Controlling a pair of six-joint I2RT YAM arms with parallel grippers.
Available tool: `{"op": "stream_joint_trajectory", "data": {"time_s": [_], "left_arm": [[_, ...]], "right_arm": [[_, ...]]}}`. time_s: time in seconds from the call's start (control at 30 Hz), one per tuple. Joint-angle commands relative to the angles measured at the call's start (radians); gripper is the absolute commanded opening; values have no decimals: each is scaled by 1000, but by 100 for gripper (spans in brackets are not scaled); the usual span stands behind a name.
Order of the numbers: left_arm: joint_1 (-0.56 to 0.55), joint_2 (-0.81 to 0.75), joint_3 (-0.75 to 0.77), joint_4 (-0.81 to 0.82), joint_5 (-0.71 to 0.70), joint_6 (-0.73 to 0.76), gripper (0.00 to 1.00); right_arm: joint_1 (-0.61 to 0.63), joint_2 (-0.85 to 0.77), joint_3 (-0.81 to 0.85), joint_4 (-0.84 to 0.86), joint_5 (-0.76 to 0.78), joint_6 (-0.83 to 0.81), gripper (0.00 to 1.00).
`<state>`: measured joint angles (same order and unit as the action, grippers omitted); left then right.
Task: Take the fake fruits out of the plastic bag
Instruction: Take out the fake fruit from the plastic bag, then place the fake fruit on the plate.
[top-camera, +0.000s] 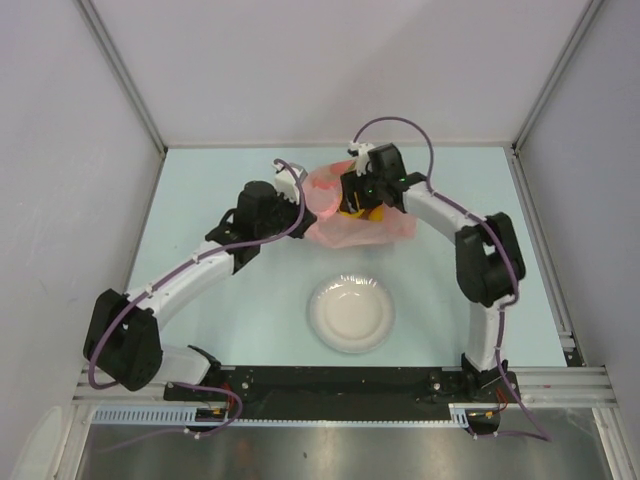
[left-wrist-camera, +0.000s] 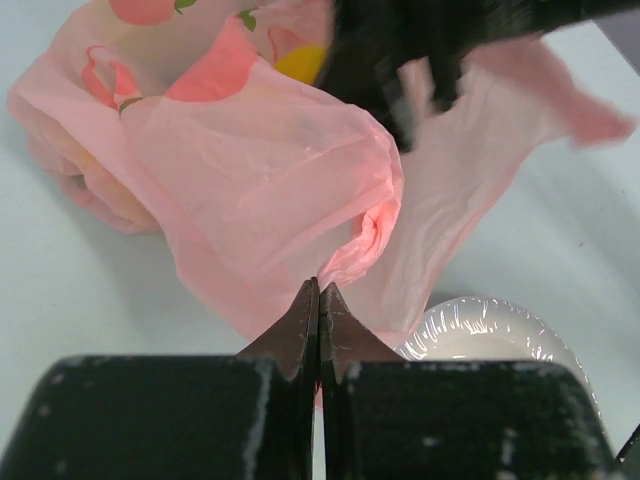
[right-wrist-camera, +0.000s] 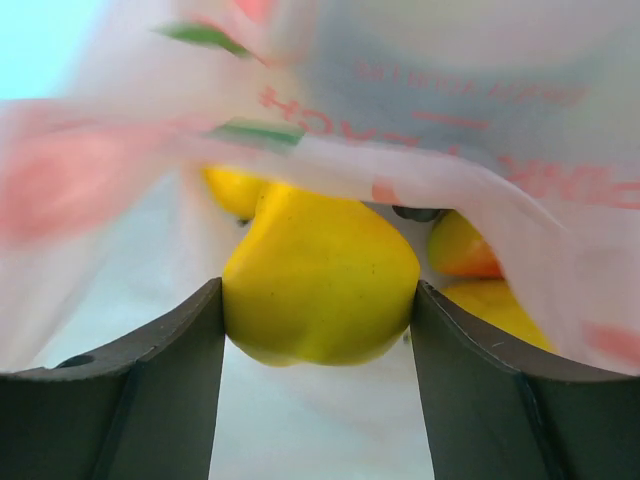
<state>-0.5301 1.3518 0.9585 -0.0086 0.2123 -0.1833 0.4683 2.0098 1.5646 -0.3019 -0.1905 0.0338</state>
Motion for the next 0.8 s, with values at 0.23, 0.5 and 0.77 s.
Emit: {"op": "stream_joint_trajectory", "data": {"time_s": [0.23,0.5,0.77], "left_arm": [[-2,66,91,56,-8,-47,0],[4,110,149,56,-63,-7,0],[24,164,187,19,-62,-15,0]], "right_arm": [[-65,-482,-147,-138,-292,-216,34],[-5,-632,-400,-315,-441,-644,32],[93,-586,-532,-221,-507,-831,32]]}}
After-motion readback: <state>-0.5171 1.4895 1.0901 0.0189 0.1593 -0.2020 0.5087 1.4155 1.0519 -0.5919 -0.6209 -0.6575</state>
